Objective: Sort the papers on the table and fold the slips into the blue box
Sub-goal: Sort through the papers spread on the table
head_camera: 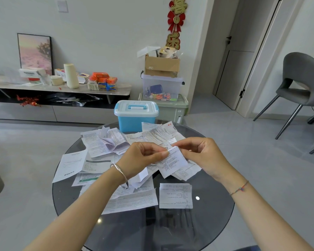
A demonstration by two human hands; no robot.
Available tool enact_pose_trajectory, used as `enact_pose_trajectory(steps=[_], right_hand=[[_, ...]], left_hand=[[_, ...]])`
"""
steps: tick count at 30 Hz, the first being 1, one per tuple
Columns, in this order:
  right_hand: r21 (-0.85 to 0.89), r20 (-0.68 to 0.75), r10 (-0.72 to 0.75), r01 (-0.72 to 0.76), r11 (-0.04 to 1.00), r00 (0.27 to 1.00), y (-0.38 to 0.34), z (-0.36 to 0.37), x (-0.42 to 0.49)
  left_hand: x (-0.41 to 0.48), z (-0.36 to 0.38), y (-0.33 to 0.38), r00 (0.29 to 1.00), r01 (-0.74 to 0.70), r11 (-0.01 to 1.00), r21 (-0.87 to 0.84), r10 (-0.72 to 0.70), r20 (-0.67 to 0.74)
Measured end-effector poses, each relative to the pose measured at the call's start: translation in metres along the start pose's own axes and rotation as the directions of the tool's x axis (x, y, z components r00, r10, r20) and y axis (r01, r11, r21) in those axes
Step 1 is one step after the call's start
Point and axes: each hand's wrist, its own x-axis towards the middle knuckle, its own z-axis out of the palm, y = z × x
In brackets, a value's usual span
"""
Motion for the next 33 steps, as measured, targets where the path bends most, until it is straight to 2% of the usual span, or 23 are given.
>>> enact_pose_trajectory(steps=[5, 8, 11, 14, 19, 23, 33], right_hand=[[-0.186, -0.028, -0.045, 0.039, 0.982, 0.999, -0.001, 0.002, -0.003], [-0.37, 0.009, -0.135, 0.129, 0.92, 0.991, -0.002, 0.001, -0.004], [-0.44, 0.021, -0.176, 0.167, 0.882, 0.984, -0.002, 0.003, -0.006], [-0.381, -0.007, -0.067, 0.06, 0.923, 0.998, -0.001, 0.004, -0.003], [-0.044, -0.021, 0.139, -0.14, 0.989, 0.99, 0.0, 0.008, -0.001], [-0.087, -0.115, 0.101, -0.111, 0.99, 0.988, 0.005, 0.012, 0.0], [-0.096, -0.144, 0.037, -0.051, 0.994, 0.989, 0.014, 0.014, 0.004]], left_hand=[[0.001, -0.002, 0.002, 0.998, 0.039, 0.998, 0.047, -0.041, 0.038], [0.0, -0.005, 0.004, 0.995, 0.068, 0.994, 0.084, -0.073, 0.061], [-0.001, -0.008, 0.005, 0.993, 0.084, 0.991, 0.106, -0.092, 0.071], [-0.001, -0.009, 0.006, 0.995, 0.069, 0.991, 0.111, -0.077, 0.062], [-0.001, -0.007, 0.007, 0.999, -0.015, 0.985, 0.17, 0.02, -0.029], [-0.001, -0.003, 0.007, 0.988, -0.108, 0.948, 0.3, 0.135, -0.073], [0.0, 0.001, 0.006, 0.98, -0.149, 0.927, 0.344, 0.185, -0.075]])
